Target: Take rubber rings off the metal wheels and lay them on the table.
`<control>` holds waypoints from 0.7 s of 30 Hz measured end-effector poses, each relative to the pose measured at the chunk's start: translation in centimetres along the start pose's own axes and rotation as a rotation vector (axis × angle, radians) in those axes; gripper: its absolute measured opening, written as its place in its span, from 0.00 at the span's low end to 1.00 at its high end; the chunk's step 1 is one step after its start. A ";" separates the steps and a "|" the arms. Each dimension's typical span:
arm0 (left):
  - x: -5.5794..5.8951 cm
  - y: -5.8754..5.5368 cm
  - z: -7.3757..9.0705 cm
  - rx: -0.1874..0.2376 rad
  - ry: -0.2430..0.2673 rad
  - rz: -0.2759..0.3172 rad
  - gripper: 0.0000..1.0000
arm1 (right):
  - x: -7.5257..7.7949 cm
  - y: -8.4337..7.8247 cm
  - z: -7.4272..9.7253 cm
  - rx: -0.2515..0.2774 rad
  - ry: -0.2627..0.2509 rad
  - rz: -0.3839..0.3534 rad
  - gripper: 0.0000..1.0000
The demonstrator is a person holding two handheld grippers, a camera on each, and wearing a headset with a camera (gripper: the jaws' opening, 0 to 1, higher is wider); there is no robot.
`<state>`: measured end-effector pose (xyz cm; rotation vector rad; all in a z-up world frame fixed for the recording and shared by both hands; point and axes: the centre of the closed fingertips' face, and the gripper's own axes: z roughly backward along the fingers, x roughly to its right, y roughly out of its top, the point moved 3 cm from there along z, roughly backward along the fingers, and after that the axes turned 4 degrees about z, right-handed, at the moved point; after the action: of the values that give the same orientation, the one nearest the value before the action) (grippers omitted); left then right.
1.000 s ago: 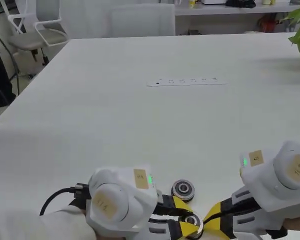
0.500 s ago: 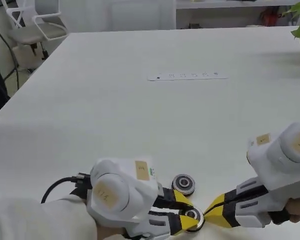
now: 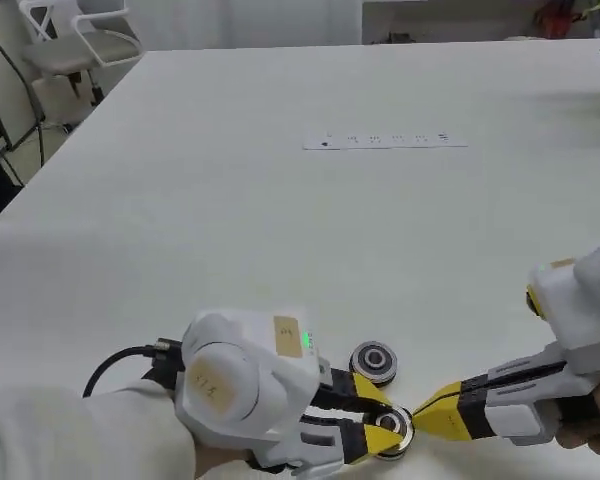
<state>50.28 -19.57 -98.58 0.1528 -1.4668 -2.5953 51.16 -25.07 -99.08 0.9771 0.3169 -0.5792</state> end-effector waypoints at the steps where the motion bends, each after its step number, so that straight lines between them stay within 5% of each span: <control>1: 0.0 0.0 0.0 0.000 0.000 0.000 0.14 | 0.0 0.0 0.0 0.008 0.005 -0.014 0.00; 21: 0.0 0.0 0.0 0.006 -0.002 -0.009 0.14 | -1.9 0.9 -0.9 0.040 0.042 0.023 0.00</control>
<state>50.30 -19.59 -98.63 0.1577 -1.4787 -2.5991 50.14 -23.33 -97.99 1.0315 0.3318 -0.5471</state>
